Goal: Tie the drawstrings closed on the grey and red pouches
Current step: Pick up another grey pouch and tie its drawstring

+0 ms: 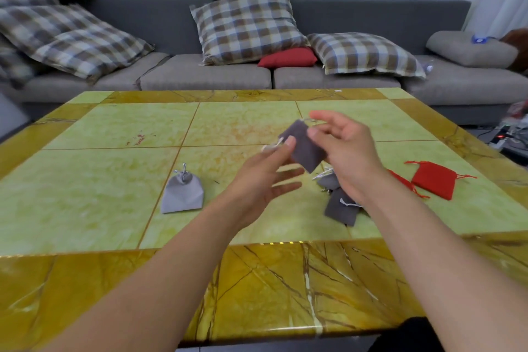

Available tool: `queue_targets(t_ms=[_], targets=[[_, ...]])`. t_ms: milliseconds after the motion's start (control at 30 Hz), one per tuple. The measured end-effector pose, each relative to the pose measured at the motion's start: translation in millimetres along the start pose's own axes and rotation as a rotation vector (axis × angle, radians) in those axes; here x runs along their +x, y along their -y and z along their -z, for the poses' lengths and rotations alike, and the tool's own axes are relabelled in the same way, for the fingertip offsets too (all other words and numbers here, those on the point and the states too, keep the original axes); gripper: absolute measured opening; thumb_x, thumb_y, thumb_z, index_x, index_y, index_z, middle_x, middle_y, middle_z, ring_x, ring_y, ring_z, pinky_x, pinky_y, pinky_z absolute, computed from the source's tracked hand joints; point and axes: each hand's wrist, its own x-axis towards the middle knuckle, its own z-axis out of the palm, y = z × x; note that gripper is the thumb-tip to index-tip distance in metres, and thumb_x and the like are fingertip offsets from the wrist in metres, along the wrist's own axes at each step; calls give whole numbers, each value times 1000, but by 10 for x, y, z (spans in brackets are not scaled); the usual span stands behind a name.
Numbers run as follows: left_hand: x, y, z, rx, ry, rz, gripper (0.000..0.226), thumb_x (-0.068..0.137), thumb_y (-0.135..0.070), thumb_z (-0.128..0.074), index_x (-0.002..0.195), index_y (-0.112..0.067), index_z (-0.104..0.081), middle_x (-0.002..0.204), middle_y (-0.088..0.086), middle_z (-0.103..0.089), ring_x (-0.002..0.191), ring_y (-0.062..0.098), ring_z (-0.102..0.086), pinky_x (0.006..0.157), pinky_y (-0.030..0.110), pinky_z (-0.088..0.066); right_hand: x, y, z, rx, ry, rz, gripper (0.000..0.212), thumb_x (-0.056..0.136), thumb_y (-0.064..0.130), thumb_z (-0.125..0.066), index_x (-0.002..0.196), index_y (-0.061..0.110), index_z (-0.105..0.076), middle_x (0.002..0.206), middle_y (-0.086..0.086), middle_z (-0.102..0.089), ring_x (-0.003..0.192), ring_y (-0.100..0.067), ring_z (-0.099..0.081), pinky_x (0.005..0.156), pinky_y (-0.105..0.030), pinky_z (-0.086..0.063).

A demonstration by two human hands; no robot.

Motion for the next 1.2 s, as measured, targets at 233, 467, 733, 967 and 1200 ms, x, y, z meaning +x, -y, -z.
queue_targets(t_ms=[233,467,733,967,1200], targets=[[52,-76,234,-63,-296,-266,13,90,-7,-68,102,-6,-73,99,13,-74,89,23,-70,76,28,-57,-79,-39,-274,332,150,-290,35,87,6,-70,121,11,-66,103,-6,-74,88,-14,-69,72,-22,-55],[-31,-157,252,-6,-181,-189,24,92,-18,-67,111,-3,-70,105,13,-75,89,19,-71,72,26,-58,-78,-37,-264,337,172,-324,24,90,18,-68,109,4,-72,95,-9,-74,78,-18,-69,71,-28,-54],[-55,-198,234,-42,-371,-107,39,103,-37,-48,99,-6,-72,86,6,-74,61,10,-70,49,21,-51,-88,-31,-221,8,104,-198,27,88,31,-72,75,8,-71,68,-2,-66,62,-14,-58,58,-24,-49],[3,-267,253,-451,-344,-29,44,103,-43,-40,89,-15,-71,79,-5,-74,80,10,-66,72,25,-54,-52,100,-254,824,206,-449,34,94,22,-60,63,16,-48,93,-4,-72,60,-9,-57,48,-19,-39],[2,-378,180,-484,-424,-114,46,106,-41,-36,68,-18,-48,54,-9,-62,43,4,-37,41,14,-33,70,158,-299,828,133,-436,22,102,14,-47,82,16,-38,57,3,-39,44,-8,-31,42,-19,-30]])
